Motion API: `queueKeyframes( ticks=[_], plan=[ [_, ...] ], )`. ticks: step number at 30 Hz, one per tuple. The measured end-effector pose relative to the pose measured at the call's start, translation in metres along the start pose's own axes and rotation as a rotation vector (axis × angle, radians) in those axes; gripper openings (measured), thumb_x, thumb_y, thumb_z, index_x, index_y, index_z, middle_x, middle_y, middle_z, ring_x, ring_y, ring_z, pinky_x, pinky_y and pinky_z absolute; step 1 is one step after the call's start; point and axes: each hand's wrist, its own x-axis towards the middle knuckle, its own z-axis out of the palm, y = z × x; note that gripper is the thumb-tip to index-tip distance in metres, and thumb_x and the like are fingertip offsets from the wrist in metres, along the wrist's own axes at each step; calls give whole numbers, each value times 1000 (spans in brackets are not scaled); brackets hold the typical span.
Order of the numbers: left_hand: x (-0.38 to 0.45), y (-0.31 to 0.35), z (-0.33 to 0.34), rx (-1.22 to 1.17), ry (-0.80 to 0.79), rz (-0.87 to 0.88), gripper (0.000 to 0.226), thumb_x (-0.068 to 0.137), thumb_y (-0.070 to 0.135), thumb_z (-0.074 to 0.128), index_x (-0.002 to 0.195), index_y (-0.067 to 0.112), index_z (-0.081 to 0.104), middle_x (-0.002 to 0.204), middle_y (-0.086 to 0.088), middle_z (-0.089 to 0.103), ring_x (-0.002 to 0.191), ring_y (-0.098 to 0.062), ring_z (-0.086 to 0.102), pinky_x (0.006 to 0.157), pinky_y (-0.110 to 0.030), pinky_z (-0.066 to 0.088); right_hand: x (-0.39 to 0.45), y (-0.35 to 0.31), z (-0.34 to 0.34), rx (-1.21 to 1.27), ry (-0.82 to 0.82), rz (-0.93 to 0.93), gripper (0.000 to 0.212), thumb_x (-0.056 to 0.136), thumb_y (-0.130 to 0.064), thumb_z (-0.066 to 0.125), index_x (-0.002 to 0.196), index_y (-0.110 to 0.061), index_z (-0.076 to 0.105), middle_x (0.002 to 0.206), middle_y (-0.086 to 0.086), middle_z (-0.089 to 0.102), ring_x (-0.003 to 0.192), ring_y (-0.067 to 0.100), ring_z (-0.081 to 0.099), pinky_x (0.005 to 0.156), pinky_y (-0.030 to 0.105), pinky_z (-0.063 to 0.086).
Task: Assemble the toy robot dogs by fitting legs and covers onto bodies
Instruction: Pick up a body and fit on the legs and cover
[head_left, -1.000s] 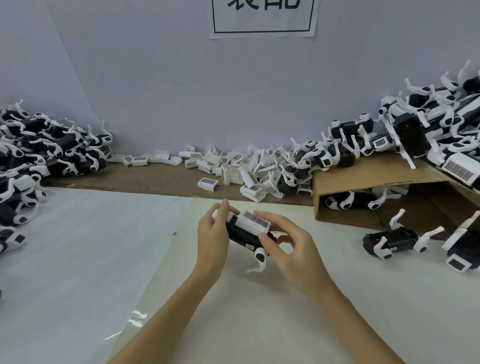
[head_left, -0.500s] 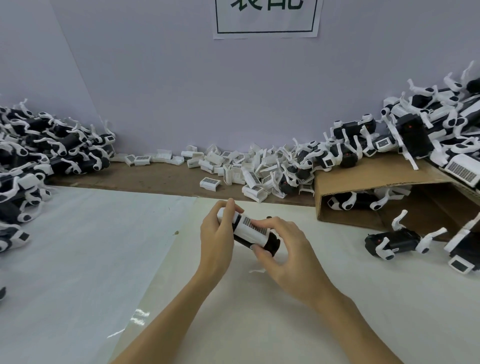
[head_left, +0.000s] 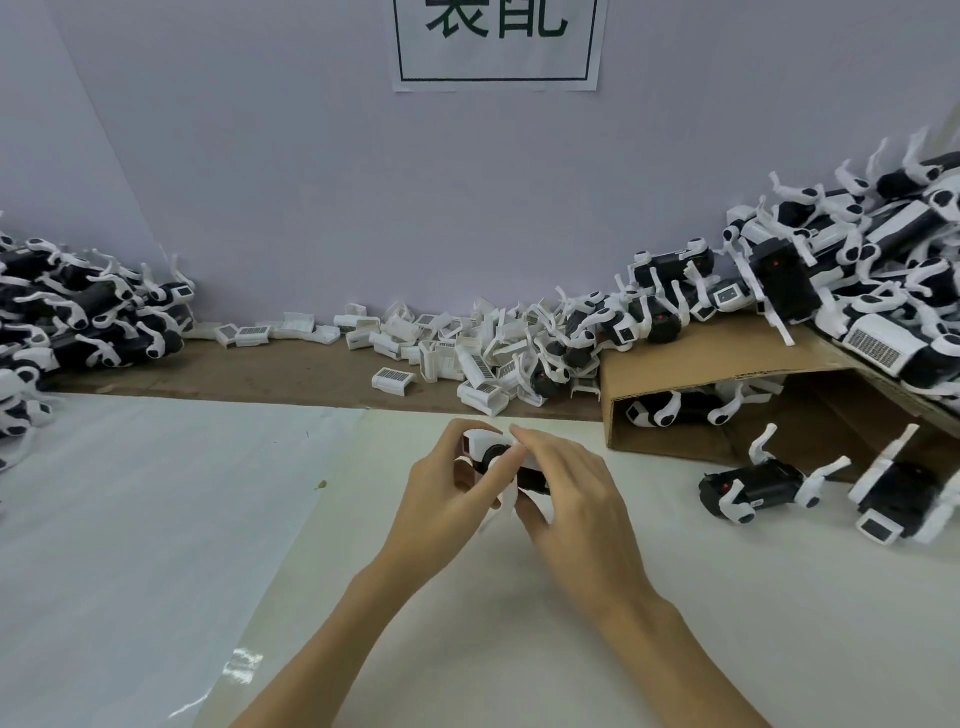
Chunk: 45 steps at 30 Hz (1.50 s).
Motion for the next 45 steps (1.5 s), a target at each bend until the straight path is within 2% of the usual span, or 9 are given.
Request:
queueKeyframes(
  ticks=[7,12,20,24,30,34,39,42,45],
  plan=[
    [0,1,-1,-14,30,3,39,87,60,71,106,26,71,95,4,74,78,-16,72,66,-23,56,6,-2,0,-50,65,-44,48,74,-7,91,116,-17,71,108,-9,75,100,8,54,94,26,45],
    [2,0,-4,14,55,-3,41,85,63,69,104,27,71,93,5,74,79,-16,72,67,-26,58,3,2,0,-12,-76,22,65,83,-16,87,142,-17,60,128,-5,68,120,21,58,108,33,46],
    [2,-2,-5,23,50,-21,40,88,61,70,102,24,70,91,4,74,74,-14,69,67,-27,57,6,2,-1,-37,-48,24,51,79,-14,91,126,-15,71,113,-5,76,107,10,47,96,35,51],
    [3,-1,-11,21,-23,-17,28,95,49,68,108,24,70,97,3,74,86,-20,72,70,-27,56,3,2,-3,68,-203,55,60,90,-32,80,144,-25,55,130,-11,65,118,9,52,105,28,43],
    [-1,-1,-10,221,-107,174,31,98,55,63,118,31,63,106,9,72,95,-25,70,79,-38,59,0,0,-1,-49,-92,-7,55,84,-17,82,135,-16,62,109,-4,74,93,24,65,82,30,51],
    [0,-2,-11,218,-76,143,35,95,61,61,118,34,63,99,12,71,87,-21,70,74,-24,54,2,-5,0,-92,-79,-37,53,81,-15,82,131,-16,65,95,-4,74,82,24,67,73,30,53],
    [2,3,-26,194,-183,140,39,94,58,62,125,34,64,114,9,70,107,-21,67,88,-29,56,13,4,-21,667,-552,369,33,100,-37,65,133,-40,61,109,-9,72,98,17,70,84,35,59],
    [4,5,-39,287,-258,152,45,95,57,60,136,38,63,135,12,64,134,-21,53,112,-47,44,15,15,-31,898,-629,419,23,106,-29,56,121,-22,72,111,1,76,106,20,71,86,27,54],
    [6,4,-42,390,-233,233,47,100,53,60,145,42,57,150,18,53,149,-14,37,122,-47,29,11,17,-25,732,-485,374,19,100,-26,71,119,-29,69,110,-9,74,105,11,70,86,20,51]
  ],
)
